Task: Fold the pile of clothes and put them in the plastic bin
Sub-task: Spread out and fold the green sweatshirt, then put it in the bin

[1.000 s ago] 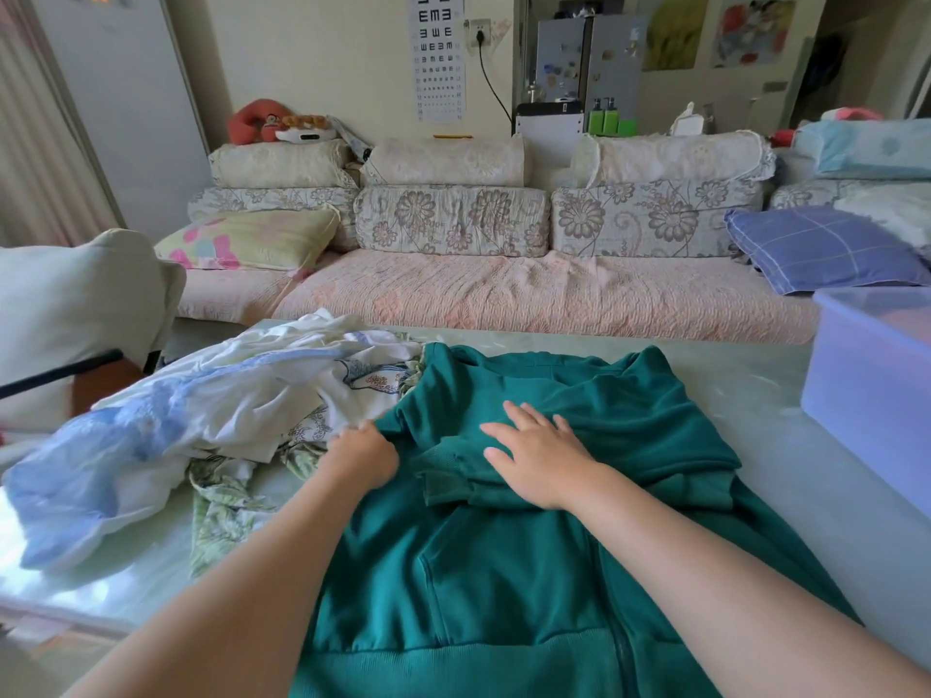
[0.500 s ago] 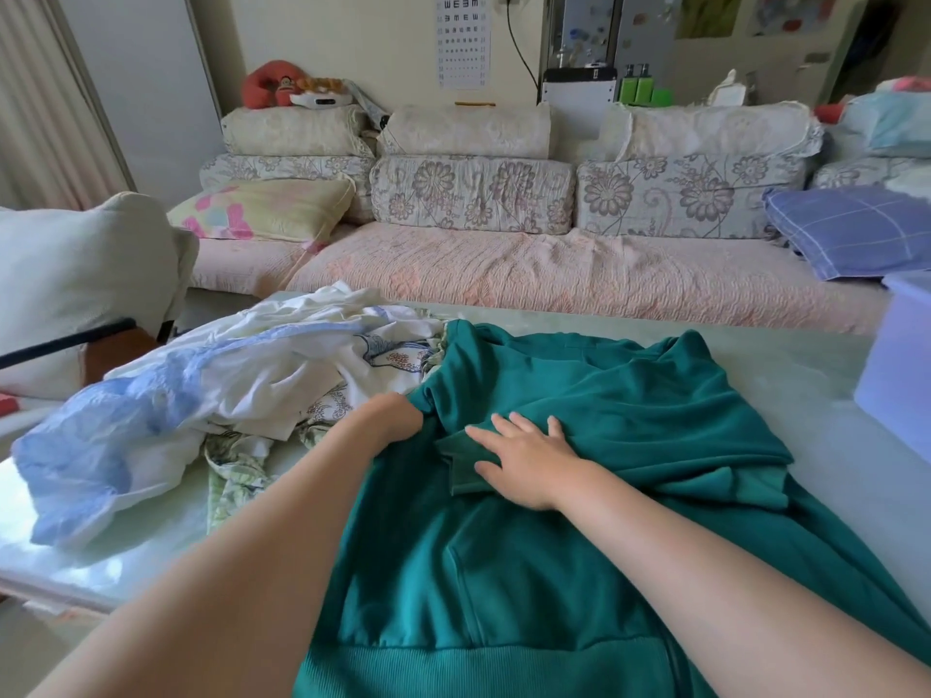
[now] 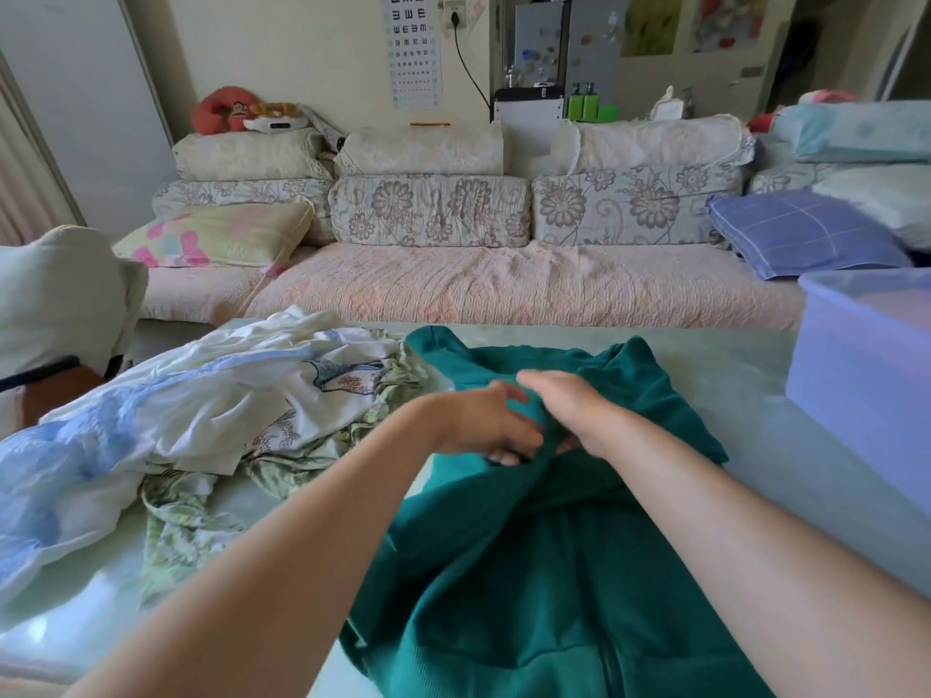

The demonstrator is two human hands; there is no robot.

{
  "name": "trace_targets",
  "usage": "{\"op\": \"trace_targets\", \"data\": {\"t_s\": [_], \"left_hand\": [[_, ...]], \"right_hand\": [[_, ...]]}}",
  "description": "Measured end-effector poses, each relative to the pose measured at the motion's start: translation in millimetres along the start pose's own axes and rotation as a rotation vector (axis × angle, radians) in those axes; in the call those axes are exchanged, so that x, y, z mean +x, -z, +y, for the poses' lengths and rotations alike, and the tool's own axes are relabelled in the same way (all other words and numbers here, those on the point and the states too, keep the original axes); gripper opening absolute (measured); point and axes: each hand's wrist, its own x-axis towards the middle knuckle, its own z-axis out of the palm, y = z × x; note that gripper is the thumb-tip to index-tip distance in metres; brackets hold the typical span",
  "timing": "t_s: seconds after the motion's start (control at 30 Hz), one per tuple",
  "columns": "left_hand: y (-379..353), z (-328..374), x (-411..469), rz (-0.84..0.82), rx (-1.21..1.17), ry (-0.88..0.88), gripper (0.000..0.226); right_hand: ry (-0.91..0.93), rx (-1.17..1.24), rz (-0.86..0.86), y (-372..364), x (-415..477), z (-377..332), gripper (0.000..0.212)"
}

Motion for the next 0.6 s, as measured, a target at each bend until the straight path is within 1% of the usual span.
{"op": "trace_targets", "data": {"t_s": [0.03, 0.07, 0.1, 0.13, 0.17, 0.2, 0.23, 0.3, 0.37, 0.4, 0.43, 0.47, 0.5, 0.53, 0.57, 0.6], "left_hand": [[-6, -2, 3, -0.091, 0.038, 0.04, 0.029], [-8, -2, 4, -0.151, 0.037, 0.065, 0.02], [-5, -1, 4, -0.181, -0.01, 0.068, 0.016], [1, 2, 2, -0.189, -0.07, 0.06, 0.015], [9, 5, -1, -0.175, -0.109, 0.04, 0.014], [18, 8, -1, -0.125, -0.114, 0.015, 0.014], [27, 9, -2, -0.031, -0.066, -0.003, 0.014], [41, 2, 5, 0.243, 0.169, 0.006, 0.018], [48, -11, 16, 0.459, 0.444, 0.028, 0.024], [51, -18, 22, 0.508, 0.585, 0.024, 0.022], [51, -24, 28, 0.509, 0.705, 0.014, 0.018], [50, -27, 32, 0.476, 0.791, 0.013, 0.026], [48, -28, 34, 0.415, 0.827, 0.024, 0.045], [44, -27, 37, 0.334, 0.82, 0.04, 0.067], [39, -24, 39, 0.264, 0.817, 0.07, 0.085], [34, -23, 43, 0.202, 0.84, 0.094, 0.095]], "right_hand": [[0.034, -0.088, 0.011, 1, 0, 9, 0.022], [0.064, -0.155, 0.038, 0, 0, 17, 0.029], [0.083, -0.174, 0.073, 2, 1, 23, 0.038], [0.094, -0.171, 0.113, 4, 1, 25, 0.042], [0.119, -0.171, 0.166, 7, 0, 24, 0.04], [0.141, -0.185, 0.219, 12, -1, 21, 0.038], [0.156, -0.201, 0.269, 17, 0, 19, 0.037], [0.153, -0.283, 0.344, 31, -1, 18, 0.041], [0.095, -0.514, 0.355, 46, -4, 28, 0.042], [0.061, -0.657, 0.332, 50, -6, 35, 0.038], [0.035, -0.786, 0.302, 51, -8, 41, 0.032], [0.019, -0.89, 0.286, 50, -10, 45, 0.027], [0.019, -0.986, 0.289, 47, -12, 47, 0.031], [0.054, -1.091, 0.31, 45, -10, 47, 0.043], [0.137, -1.189, 0.337, 41, -9, 45, 0.062], [0.269, -1.248, 0.339, 38, -7, 43, 0.081]]}}
